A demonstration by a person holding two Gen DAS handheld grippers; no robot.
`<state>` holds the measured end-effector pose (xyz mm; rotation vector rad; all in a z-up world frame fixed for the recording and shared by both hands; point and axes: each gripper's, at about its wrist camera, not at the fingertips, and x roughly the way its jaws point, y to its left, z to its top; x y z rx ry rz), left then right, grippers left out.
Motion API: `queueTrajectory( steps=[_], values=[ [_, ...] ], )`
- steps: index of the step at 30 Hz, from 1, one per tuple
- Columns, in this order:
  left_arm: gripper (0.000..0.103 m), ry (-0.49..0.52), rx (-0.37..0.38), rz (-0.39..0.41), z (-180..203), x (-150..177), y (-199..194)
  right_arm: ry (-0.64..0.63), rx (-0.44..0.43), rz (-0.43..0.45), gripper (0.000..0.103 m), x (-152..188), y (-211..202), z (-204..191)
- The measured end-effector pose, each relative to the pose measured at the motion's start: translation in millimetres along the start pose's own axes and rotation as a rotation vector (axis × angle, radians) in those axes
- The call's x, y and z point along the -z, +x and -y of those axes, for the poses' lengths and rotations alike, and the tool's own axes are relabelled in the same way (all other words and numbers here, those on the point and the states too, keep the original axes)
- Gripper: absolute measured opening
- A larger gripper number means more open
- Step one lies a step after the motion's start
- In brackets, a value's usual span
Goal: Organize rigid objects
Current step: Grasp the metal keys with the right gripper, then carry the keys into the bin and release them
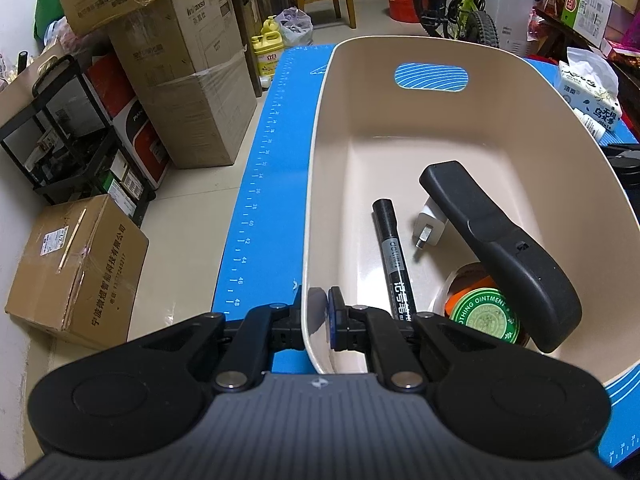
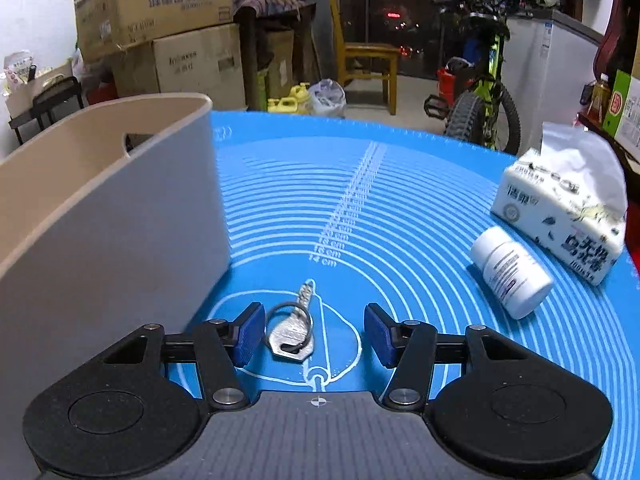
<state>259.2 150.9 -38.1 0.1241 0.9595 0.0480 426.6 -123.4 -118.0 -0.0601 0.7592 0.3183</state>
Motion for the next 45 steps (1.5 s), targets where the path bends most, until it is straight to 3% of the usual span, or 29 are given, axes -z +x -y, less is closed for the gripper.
queueTrajectory(
  steps=[3,5,6,9,20,26,33,38,45],
  values=[
    [0.011,0.004,-0.007,-0.001,2,0,1,0.002,-0.010,0.014,0.056,6,5,-1],
    [0.011,0.004,-0.011,-0.002,2,0,1,-0.019,-0.029,0.018,0.044,7,4,-5],
    [0.012,0.004,-0.013,-0.002,3,0,0,-0.027,-0.049,0.017,0.033,8,3,-7],
    [0.012,0.004,-0.018,-0.002,4,0,0,-0.080,-0.047,0.032,0.023,9,-4,-15],
    [0.012,0.000,-0.017,-0.001,4,0,-1,-0.207,-0.135,0.011,0.013,12,-29,-30],
    [0.012,0.002,-0.014,-0.001,3,-1,-1,-0.236,-0.064,0.002,0.015,11,-19,-41],
    [0.012,0.003,-0.017,-0.001,4,-1,-1,-0.152,-0.050,0.006,0.013,9,-19,-31],
    [0.012,0.000,-0.017,-0.003,3,-1,0,-0.072,-0.016,0.048,0.013,1,-40,-15],
    [0.012,-0.007,-0.021,-0.006,4,-1,0,-0.007,-0.040,0.192,0.013,-28,-96,-8]
  ],
)
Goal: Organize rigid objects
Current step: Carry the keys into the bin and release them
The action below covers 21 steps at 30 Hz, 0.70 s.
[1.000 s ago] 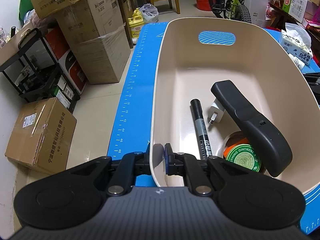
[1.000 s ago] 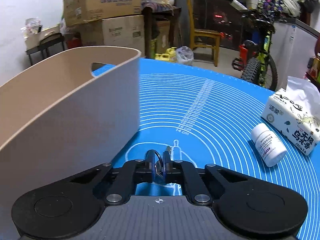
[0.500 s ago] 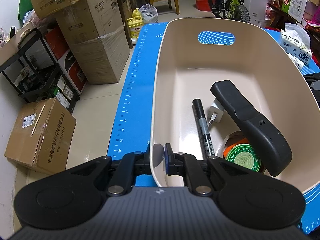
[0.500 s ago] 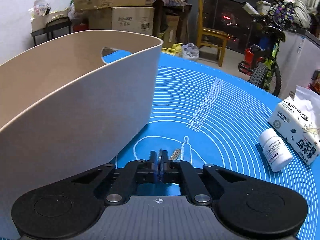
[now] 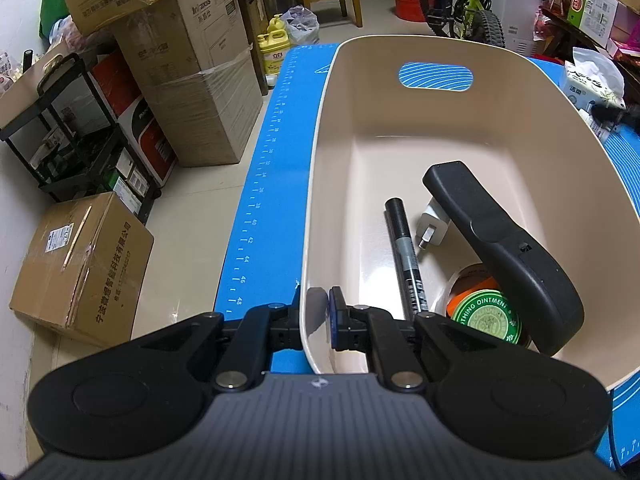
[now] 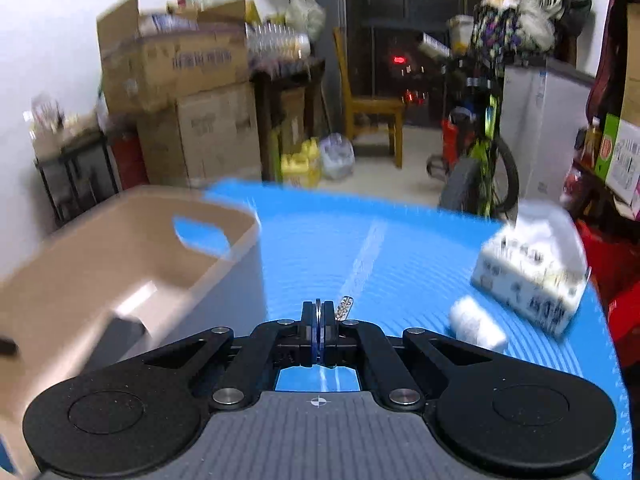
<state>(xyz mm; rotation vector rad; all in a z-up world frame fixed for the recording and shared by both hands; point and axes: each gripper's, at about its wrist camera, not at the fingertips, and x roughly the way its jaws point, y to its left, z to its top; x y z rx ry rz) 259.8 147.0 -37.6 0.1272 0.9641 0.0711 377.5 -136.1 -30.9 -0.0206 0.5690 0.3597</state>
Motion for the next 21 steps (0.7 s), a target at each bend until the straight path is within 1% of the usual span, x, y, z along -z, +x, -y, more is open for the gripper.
queueTrajectory(
  steps=[4,8,11,15,21],
  values=[
    [0.012,-0.004,-0.001,-0.001,0,0,0,0.002,-0.053,0.091,0.013,-19,-27,-14],
    [0.012,-0.004,-0.001,-0.001,0,-1,0,-0.031,-0.133,0.133,0.013,-29,-41,-38],
    [0.012,-0.004,-0.001,-0.001,0,-1,0,-0.055,-0.202,0.121,0.013,-31,-41,-55],
    [0.012,-0.004,-0.001,-0.001,0,0,0,-0.107,-0.276,0.065,0.013,-24,-34,-81],
    [0.012,-0.003,-0.002,-0.001,0,0,0,-0.176,-0.332,-0.032,0.013,-5,-23,-116]
  ],
)
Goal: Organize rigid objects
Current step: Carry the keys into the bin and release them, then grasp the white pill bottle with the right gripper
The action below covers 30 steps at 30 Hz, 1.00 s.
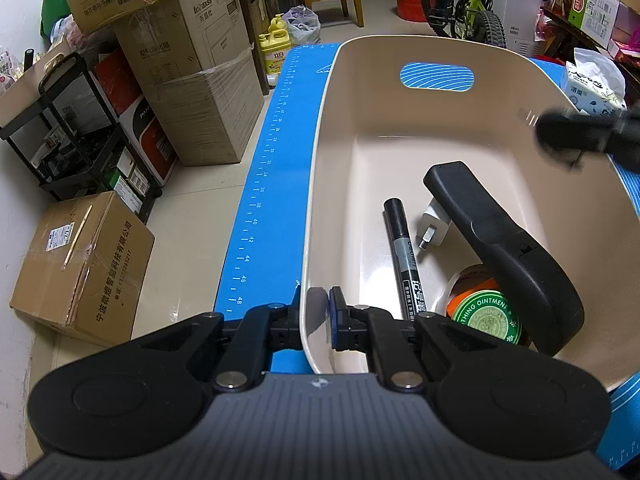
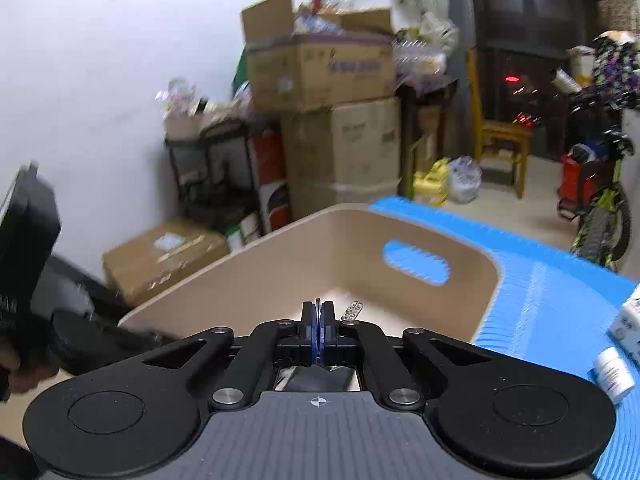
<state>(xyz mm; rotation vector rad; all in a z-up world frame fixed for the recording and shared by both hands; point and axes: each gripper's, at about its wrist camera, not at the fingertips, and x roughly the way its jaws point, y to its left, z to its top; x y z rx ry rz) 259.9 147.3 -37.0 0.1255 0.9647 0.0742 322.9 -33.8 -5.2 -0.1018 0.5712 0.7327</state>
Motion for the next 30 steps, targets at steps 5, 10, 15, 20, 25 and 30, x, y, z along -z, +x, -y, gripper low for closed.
queueTrajectory(
  steps=[5,10,15,20,25,30],
  values=[
    [0.012,0.000,0.000,0.000,0,0,0,-0.025,-0.036,-0.102,0.013,11,16,-12],
    [0.012,0.000,0.000,-0.001,0,0,0,-0.039,-0.062,-0.184,0.016,21,29,-16],
    [0.012,0.000,0.000,-0.002,-2,0,0,-0.023,-0.065,-0.169,0.037,19,24,-9],
    [0.012,0.001,-0.002,-0.003,-2,-1,0,0.031,-0.031,-0.073,0.054,7,0,19],
    [0.013,0.006,-0.004,-0.004,-3,-1,-1,0.136,0.067,0.007,0.062,-2,-23,68],
    [0.013,0.014,-0.007,-0.006,-1,-1,-1,0.152,0.220,-0.001,0.066,7,-35,121]
  ],
)
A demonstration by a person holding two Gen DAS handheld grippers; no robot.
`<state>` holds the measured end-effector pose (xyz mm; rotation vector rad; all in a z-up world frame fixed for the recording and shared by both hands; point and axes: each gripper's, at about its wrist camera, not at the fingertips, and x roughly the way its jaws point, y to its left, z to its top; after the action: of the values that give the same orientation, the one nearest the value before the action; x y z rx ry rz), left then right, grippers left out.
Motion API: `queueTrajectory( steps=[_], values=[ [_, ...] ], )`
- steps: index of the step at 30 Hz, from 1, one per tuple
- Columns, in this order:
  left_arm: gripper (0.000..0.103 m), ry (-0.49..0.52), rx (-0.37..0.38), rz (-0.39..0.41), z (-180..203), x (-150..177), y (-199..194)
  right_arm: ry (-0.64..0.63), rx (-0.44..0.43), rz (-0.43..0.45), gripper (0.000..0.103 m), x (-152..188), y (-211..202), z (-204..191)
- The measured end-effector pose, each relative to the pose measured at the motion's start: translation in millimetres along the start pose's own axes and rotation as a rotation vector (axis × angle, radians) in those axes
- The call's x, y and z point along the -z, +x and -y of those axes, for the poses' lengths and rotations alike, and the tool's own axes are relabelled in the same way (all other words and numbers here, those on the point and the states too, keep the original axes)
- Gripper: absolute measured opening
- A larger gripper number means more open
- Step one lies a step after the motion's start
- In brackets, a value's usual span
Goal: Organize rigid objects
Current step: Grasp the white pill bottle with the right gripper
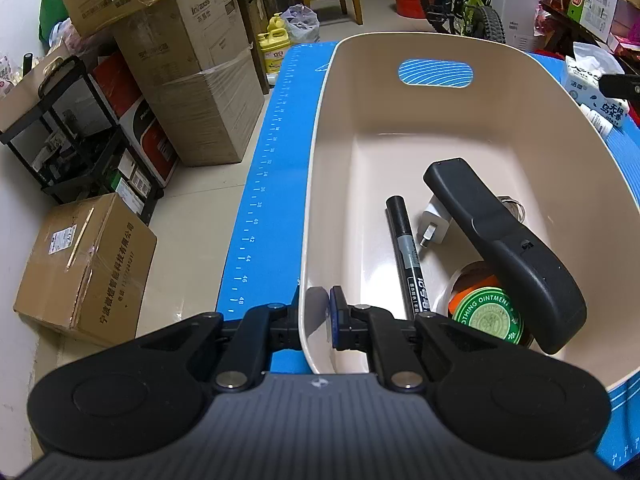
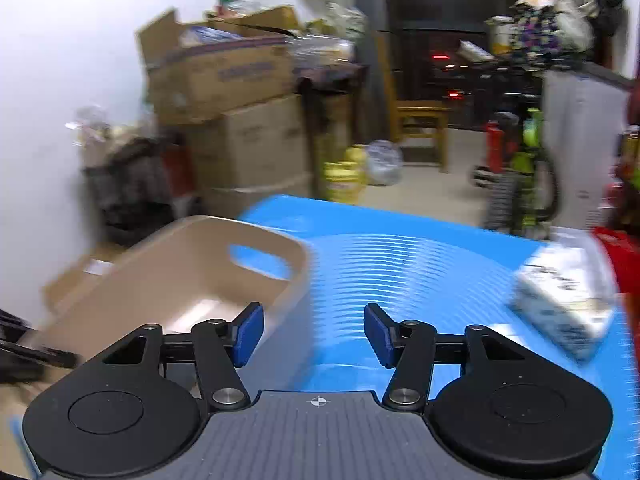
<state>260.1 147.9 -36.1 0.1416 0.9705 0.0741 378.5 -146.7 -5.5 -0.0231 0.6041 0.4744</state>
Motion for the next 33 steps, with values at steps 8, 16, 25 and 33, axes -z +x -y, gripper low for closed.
queueTrajectory(
  steps=[8,16,25,33],
  values=[
    [0.013,0.009,-0.005,-0.005,2,-1,1,-0.050,0.215,-0.080,0.070,27,33,72],
    [0.014,0.023,-0.011,-0.011,4,-2,2,-0.023,0.322,-0.142,0.070,49,71,117],
    [0.014,0.031,-0.013,-0.013,4,-3,3,-0.001,0.346,-0.150,0.069,55,103,134],
    [0.014,0.029,-0.013,-0.015,5,-3,3,-0.005,0.326,-0.142,0.044,60,101,122]
  ],
)
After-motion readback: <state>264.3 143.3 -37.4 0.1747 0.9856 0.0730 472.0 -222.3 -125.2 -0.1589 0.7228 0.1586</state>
